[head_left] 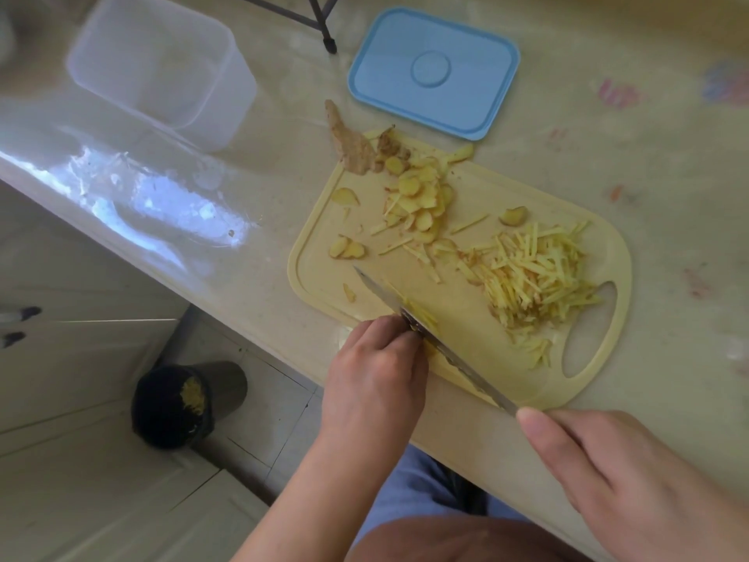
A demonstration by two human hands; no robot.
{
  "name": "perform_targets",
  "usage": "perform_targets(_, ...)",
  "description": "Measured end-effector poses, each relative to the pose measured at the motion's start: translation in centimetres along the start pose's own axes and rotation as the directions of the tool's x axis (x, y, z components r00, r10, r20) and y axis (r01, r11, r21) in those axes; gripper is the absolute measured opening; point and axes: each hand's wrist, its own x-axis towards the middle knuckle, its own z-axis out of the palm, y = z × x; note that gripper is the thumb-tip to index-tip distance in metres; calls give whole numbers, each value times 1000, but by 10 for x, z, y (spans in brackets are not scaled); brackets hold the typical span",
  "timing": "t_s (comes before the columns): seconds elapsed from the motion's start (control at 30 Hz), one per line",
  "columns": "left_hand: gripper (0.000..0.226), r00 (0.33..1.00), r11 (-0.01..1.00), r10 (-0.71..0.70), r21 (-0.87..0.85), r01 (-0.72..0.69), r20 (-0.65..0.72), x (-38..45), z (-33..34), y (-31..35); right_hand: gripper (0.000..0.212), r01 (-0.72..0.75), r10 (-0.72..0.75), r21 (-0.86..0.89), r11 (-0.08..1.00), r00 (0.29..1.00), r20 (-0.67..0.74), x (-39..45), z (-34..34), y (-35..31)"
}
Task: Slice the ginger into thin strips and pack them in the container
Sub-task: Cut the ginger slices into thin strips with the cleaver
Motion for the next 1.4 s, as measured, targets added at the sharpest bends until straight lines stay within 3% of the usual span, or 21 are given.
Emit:
perform_targets(0.27, 14, 1000, 1000, 3, -17, -4, -9, -1, 1, 0, 71, 34, -34, -3, 999, 999, 31, 17, 12, 8)
perform_targets(0.4, 27, 999, 999, -29, -23, 30, 30, 0, -3, 3, 73, 15, -15, 22, 1000, 1000, 20, 6, 5, 3)
perform_targets(1.0, 30, 998, 1000, -27, 6, 27, 57, -3, -5, 4, 73, 16, -17, 37, 999, 1000, 25, 3, 3, 0)
perform_targets(1.4, 20, 999, 1000, 11, 28, -13, 42, -2, -7, 0, 74, 50, -51, 4, 999, 998, 28, 20, 18, 0)
